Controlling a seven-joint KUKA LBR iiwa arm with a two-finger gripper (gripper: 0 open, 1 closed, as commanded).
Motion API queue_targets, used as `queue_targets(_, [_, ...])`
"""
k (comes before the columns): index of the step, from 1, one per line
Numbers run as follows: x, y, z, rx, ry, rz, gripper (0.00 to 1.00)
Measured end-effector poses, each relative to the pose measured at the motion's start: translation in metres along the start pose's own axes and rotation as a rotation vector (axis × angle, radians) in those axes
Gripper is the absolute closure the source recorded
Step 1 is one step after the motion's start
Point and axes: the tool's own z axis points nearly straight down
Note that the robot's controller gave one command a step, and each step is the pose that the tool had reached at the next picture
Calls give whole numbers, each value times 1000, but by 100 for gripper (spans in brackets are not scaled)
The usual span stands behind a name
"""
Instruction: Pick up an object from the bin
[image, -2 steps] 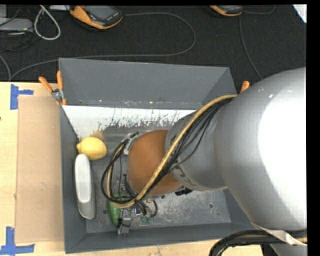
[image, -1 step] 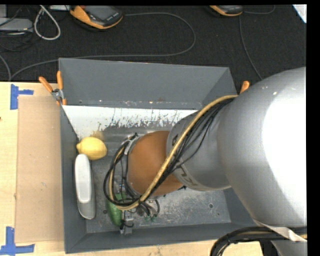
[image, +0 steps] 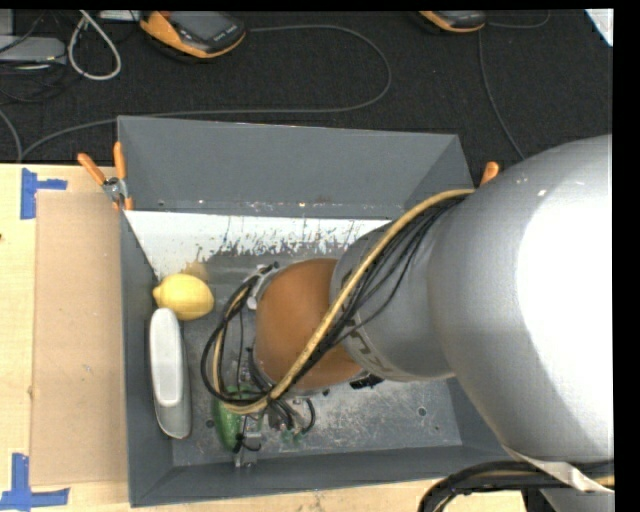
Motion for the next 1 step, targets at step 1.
queue_targets(1, [0,0,0,0,0,0,100])
